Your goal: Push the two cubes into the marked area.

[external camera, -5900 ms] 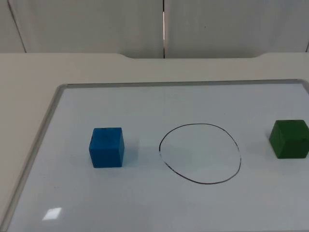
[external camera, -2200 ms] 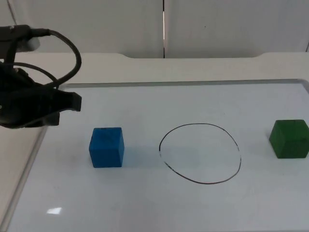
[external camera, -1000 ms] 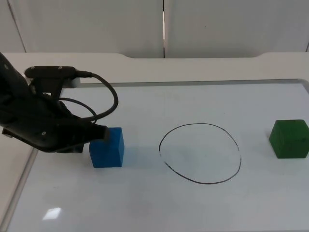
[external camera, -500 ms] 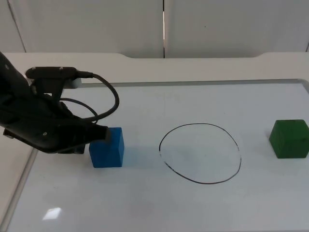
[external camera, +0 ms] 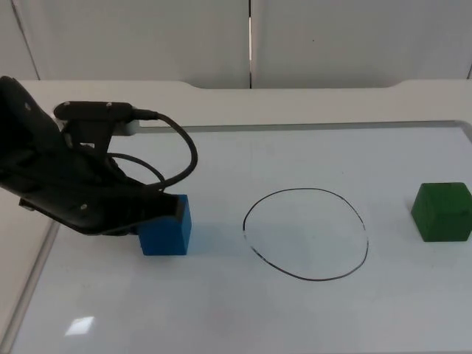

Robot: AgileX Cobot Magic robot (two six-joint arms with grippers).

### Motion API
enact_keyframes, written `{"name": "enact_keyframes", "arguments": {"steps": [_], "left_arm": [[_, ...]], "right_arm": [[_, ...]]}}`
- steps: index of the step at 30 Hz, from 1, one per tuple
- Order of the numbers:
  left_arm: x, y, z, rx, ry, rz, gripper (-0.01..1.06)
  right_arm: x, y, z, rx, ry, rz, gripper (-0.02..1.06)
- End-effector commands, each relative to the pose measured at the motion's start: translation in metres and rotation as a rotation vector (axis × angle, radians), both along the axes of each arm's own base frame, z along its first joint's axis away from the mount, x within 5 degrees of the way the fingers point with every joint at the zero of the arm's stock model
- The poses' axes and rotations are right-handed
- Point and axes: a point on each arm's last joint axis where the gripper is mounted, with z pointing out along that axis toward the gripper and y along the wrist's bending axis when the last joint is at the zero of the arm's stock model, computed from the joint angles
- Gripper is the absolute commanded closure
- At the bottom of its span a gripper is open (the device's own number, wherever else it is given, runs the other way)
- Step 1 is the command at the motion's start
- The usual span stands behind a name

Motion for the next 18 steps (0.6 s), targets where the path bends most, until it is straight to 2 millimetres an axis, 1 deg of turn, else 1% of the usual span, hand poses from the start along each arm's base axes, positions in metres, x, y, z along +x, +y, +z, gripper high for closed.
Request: {"name": "enact_keyframes", "arguments": {"steps": [1,10,18], "left_arm": [[0.0001,-0.0023,0.0002,-0.018,0.008,0.022,1.05],[-0.0022,-0.0035,-0.0006,-0.027,0.033,0.009,1.05],[-0.0018,-0.0067,0.0002,-0.017,0.008,0.005,1.05]], "right_arm": [[0.0001,0.0005,-0.0001,0.006,-0.007,-0.002,-0.01],[0.0001,0.0005,-0.0001,0.006,-0.007,-0.002,-0.01],[0.0001,0.0005,-0.0001,0.006,-0.007,-0.002,-0.01]]}}
